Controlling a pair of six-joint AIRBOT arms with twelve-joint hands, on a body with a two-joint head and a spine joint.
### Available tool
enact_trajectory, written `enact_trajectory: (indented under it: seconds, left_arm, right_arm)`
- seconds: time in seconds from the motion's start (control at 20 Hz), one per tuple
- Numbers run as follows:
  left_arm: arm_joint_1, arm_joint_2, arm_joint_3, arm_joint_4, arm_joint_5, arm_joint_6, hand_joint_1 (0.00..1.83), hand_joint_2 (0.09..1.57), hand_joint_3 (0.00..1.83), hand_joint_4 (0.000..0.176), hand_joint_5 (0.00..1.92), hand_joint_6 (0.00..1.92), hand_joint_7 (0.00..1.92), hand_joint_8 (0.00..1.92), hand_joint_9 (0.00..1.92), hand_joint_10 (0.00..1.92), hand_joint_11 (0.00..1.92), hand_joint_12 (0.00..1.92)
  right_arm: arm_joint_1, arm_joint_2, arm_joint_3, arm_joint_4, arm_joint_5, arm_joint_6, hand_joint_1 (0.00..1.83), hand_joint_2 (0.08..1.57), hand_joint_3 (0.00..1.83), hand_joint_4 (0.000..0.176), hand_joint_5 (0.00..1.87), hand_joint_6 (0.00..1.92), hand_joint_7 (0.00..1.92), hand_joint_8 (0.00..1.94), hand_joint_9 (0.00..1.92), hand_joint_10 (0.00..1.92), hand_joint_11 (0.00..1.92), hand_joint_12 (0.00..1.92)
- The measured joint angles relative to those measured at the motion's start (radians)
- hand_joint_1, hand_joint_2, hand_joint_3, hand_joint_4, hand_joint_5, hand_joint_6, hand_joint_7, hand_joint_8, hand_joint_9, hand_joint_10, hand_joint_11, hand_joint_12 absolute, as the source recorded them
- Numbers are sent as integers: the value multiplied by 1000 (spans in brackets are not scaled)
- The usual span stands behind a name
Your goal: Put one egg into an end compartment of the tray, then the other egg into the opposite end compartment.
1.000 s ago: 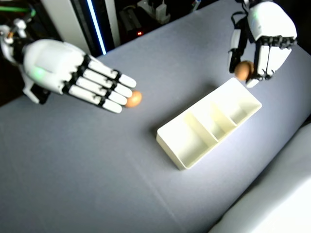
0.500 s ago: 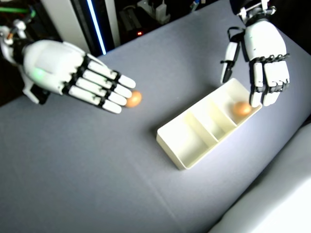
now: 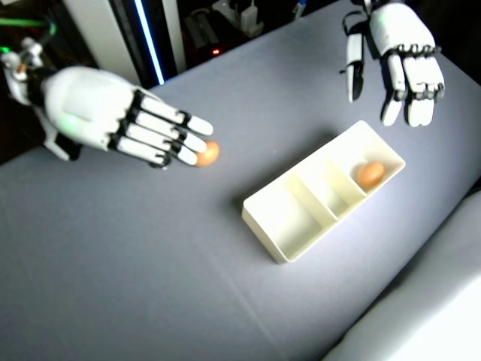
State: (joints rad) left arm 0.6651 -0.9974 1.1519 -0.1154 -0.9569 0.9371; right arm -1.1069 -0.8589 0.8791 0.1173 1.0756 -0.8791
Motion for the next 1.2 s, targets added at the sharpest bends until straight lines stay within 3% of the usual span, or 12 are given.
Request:
enact_trajectory:
  seconds: [0.05, 0.15, 0.3, 0.45, 0.55, 0.6, 0.65, 0.7, 0.8, 0.9, 1.0, 1.2]
  left_arm:
    - [6, 5, -7, 1, -8, 0, 820, 1390, 1, 43, 115, 775, 221, 247, 0, 765, 0, 1360]
    - [43, 29, -35, 9, -60, -3, 915, 1384, 0, 1, 169, 698, 305, 219, 41, 785, 0, 1366]
    - [96, 58, -69, 10, -118, -4, 926, 1390, 0, 0, 266, 407, 326, 33, 83, 368, 0, 1066]
    - [125, 74, -88, 6, -165, -4, 889, 1396, 2, 0, 334, 247, 322, 4, 192, 203, 0, 1143]
    - [129, 74, -87, 11, -159, -4, 866, 1395, 0, 0, 344, 243, 355, 14, 246, 218, 0, 1265]
    - [131, 74, -87, 14, -154, -4, 902, 1392, 0, 0, 366, 243, 392, 25, 279, 234, 0, 1277]
    - [133, 73, -87, 19, -148, -10, 843, 1400, 2, 0, 384, 244, 412, 25, 293, 249, 0, 1307]
    - [136, 73, -88, 22, -150, -14, 843, 1400, 2, 0, 384, 244, 412, 25, 293, 249, 0, 1307]
    - [140, 73, -88, 26, -151, -19, 951, 1417, 3, 0, 387, 239, 422, 22, 294, 267, 0, 1371]
    - [148, 73, -87, 18, -146, -19, 1021, 1407, 0, 0, 409, 220, 463, 18, 274, 369, 0, 1377]
    - [150, 73, -87, 28, -135, -20, 986, 1403, 2, 0, 426, 180, 519, 27, 335, 859, 152, 1610]
    - [205, 73, -100, 2, -142, -30, 756, 1414, 2, 0, 433, 139, 538, 15, 181, 740, 0, 1511]
  right_arm:
    - [4, -5, 2, -2, -12, 0, 671, 1160, 0, 0, 27, 26, 3, 393, 0, 526, 0, 1886]
    - [27, -33, 21, -8, -61, 0, 743, 1138, 0, 0, 56, 42, 61, 297, 0, 506, 0, 1788]
    - [69, -74, 55, -16, -130, 1, 750, 1143, 0, 0, 65, 49, 121, 219, 0, 549, 0, 1786]
    - [97, -117, 95, -20, -187, 1, 792, 1136, 0, 0, 123, 64, 233, 167, 0, 664, 0, 1663]
    - [108, -144, 117, -6, -216, 1, 830, 1156, 4, 0, 289, 125, 471, 287, 0, 1128, 0, 1778]
    - [114, -154, 129, -2, -231, 1, 1040, 1210, 22, 0, 651, 1086, 721, 611, 259, 1313, 5, 1868]
    - [127, -169, 144, 2, -237, 5, 1210, 1236, 7, 0, 768, 1073, 776, 1570, 708, 1693, 584, 1919]
    - [141, -172, 149, 2, -238, 4, 1210, 1236, 7, 0, 768, 1073, 776, 1570, 708, 1693, 584, 1919]
    - [146, -172, 153, 3, -242, 8, 1217, 1240, 1, 0, 708, 1175, 823, 1542, 901, 1642, 875, 1848]
    - [170, -164, 141, -17, -256, -14, 1338, 1242, 3, 0, 684, 1143, 791, 1447, 704, 1714, 754, 1909]
    - [191, -133, 125, -51, -249, -14, 1198, 1276, 8, 0, 660, 1233, 746, 1673, 803, 1885, 882, 1921]
    - [280, -82, 108, -97, -185, -15, 1194, 1272, 0, 0, 663, 1267, 770, 1624, 833, 1838, 898, 1921]
